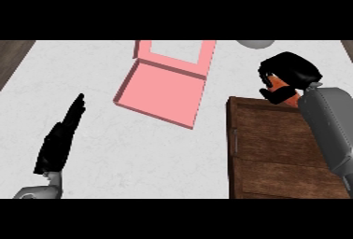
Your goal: Pick the sweet potato from the tray and place it in the cardboard box
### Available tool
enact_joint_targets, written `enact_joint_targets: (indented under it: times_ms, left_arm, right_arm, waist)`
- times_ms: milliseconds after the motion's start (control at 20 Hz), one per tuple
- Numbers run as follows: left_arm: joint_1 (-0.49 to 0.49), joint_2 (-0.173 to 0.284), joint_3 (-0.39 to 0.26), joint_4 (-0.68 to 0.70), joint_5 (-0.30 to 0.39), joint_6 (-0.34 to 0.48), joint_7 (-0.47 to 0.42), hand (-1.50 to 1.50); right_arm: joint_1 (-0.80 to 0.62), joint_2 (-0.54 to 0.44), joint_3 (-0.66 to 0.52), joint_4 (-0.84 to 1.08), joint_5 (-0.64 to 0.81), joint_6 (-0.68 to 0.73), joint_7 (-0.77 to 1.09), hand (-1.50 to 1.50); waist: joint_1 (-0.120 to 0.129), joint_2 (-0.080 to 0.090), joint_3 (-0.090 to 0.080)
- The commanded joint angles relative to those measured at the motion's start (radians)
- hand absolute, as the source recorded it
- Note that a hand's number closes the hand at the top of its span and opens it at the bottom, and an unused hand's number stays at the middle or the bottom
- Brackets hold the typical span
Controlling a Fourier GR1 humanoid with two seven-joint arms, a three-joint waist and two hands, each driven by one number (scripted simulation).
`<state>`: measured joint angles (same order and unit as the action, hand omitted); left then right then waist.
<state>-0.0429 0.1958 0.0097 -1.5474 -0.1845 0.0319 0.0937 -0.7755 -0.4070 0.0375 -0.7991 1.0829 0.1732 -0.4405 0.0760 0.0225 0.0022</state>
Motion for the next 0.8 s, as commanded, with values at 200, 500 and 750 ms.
enact_joint_targets:
  times_ms: [200,500,750]
  left_arm:
    - [-0.006,-0.02,-0.004,-0.031,-0.018,0.025,0.048,0.0]
    - [0.002,-0.002,0.036,0.024,-0.003,0.022,0.0,0.0]
    - [0.043,0.004,0.038,0.011,-0.003,0.012,-0.028,0.0]
  right_arm:
    - [-0.279,-0.004,-0.11,0.255,-0.067,-0.016,-0.135,1.5]
    - [-0.288,0.106,-0.22,0.196,-0.278,0.103,-0.282,1.5]
    - [-0.407,0.127,-0.25,0.19,-0.349,0.238,-0.269,1.5]
  waist:
    - [-0.029,-0.011,-0.001]
    - [-0.061,-0.021,-0.002]
    - [-0.061,-0.023,-0.003]
